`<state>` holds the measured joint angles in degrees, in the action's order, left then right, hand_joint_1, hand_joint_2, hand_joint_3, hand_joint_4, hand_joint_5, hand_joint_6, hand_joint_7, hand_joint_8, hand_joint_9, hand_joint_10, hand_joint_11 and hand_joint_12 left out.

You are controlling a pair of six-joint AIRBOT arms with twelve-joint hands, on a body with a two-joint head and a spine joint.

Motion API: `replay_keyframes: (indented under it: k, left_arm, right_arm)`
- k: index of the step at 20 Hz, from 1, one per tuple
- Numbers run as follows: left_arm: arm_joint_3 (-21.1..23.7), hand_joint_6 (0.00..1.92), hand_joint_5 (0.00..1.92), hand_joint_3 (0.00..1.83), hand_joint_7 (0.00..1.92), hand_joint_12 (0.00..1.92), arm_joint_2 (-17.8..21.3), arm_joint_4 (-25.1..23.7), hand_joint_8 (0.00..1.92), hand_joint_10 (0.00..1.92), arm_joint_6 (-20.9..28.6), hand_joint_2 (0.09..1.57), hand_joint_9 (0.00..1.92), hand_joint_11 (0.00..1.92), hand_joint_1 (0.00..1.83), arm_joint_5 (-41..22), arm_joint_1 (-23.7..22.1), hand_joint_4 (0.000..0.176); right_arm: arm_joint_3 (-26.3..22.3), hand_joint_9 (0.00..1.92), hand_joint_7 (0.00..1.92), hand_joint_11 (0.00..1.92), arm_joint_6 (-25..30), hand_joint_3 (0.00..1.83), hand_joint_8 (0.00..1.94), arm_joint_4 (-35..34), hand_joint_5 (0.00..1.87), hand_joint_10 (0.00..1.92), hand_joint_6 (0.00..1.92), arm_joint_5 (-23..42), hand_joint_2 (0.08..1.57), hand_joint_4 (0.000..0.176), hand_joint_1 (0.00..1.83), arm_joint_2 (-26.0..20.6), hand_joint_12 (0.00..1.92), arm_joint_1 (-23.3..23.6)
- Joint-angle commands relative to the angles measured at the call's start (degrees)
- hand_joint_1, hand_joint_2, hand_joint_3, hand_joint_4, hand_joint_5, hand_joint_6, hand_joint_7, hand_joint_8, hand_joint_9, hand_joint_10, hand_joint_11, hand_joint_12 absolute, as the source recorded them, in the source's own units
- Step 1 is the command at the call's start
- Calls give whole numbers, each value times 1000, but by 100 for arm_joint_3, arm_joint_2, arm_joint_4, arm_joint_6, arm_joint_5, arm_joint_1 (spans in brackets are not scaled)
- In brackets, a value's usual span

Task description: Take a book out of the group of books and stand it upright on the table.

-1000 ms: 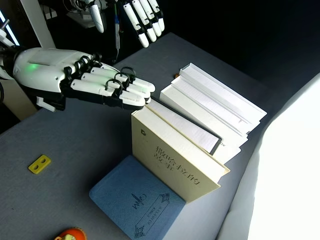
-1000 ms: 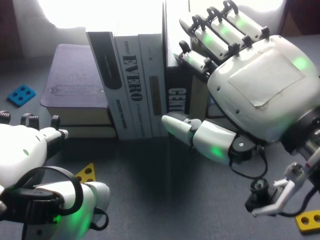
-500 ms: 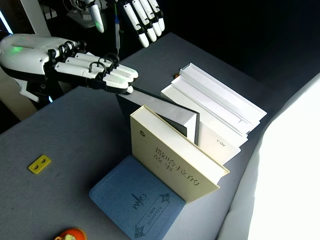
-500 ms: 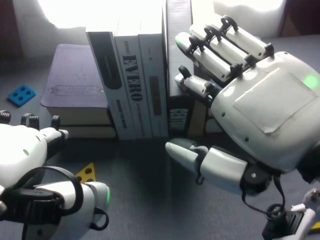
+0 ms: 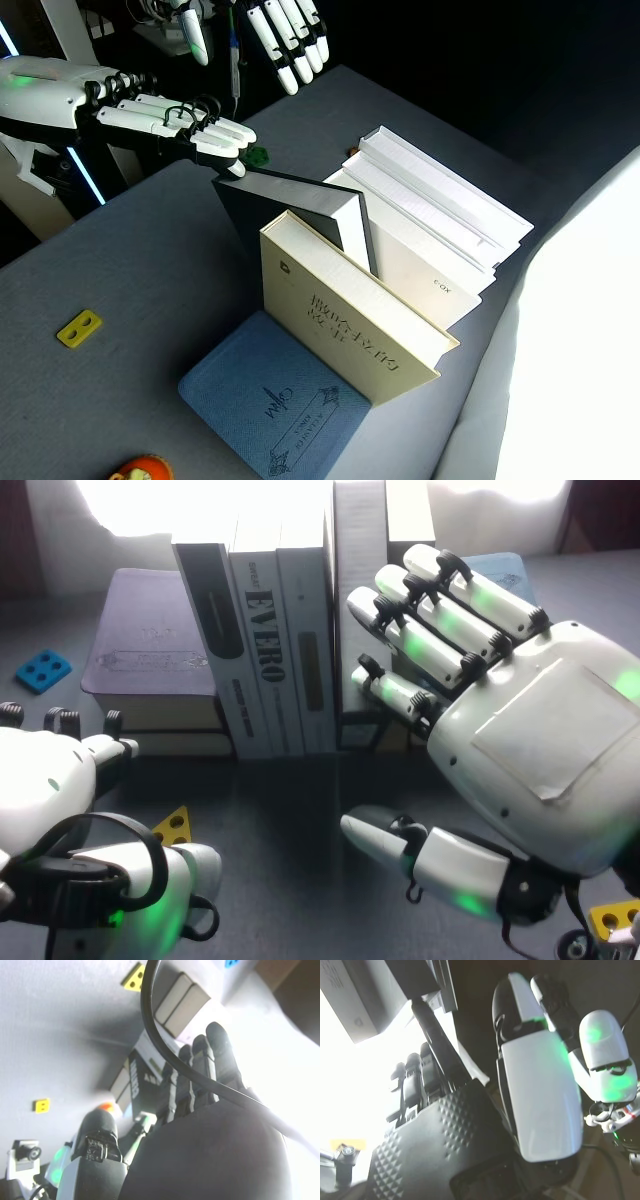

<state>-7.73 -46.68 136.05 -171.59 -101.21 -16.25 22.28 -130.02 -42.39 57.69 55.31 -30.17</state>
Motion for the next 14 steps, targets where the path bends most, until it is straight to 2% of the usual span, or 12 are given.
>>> replay_keyframes:
  k: [1,2,5,6,9,12,14]
  left_arm:
    - [8,4,103,1,121,327,9,-485,0,0,-23,1304,97,0,0,17,-46,51]
    - [8,0,96,0,108,321,9,-485,0,0,-23,1302,95,0,0,17,-46,55]
    - [8,1,80,0,99,336,10,-485,1,0,-23,1297,83,0,0,17,-45,50]
    - [7,2,88,1,86,280,10,-485,2,1,-23,1304,72,0,0,17,-44,47]
    - [7,7,120,0,119,345,10,-485,6,9,-23,1305,107,0,0,17,-44,48]
    - [7,6,122,4,123,347,10,-485,5,3,-23,1316,98,0,0,17,-44,37]
    - [7,2,112,1,118,340,10,-485,2,5,-23,1315,110,0,5,17,-43,47]
  right_arm:
    - [-34,0,0,0,-57,1,0,316,525,0,180,285,1196,0,0,-18,0,-26]
    - [-42,0,0,0,-81,2,0,365,530,0,182,242,1200,0,0,-18,0,-69]
    - [-46,0,0,0,-94,3,0,753,531,0,181,199,1201,0,0,-18,0,-316]
    - [-45,0,0,0,-117,2,0,757,539,0,184,179,1199,0,0,-18,0,-357]
    - [-45,0,2,0,-200,2,1,758,556,0,190,103,1201,0,0,-18,0,-441]
    - [-29,0,8,0,-255,3,2,759,560,0,189,10,1203,0,0,-18,0,-527]
    - [12,0,11,0,-362,2,3,759,547,0,183,-135,1203,0,0,-16,0,-596]
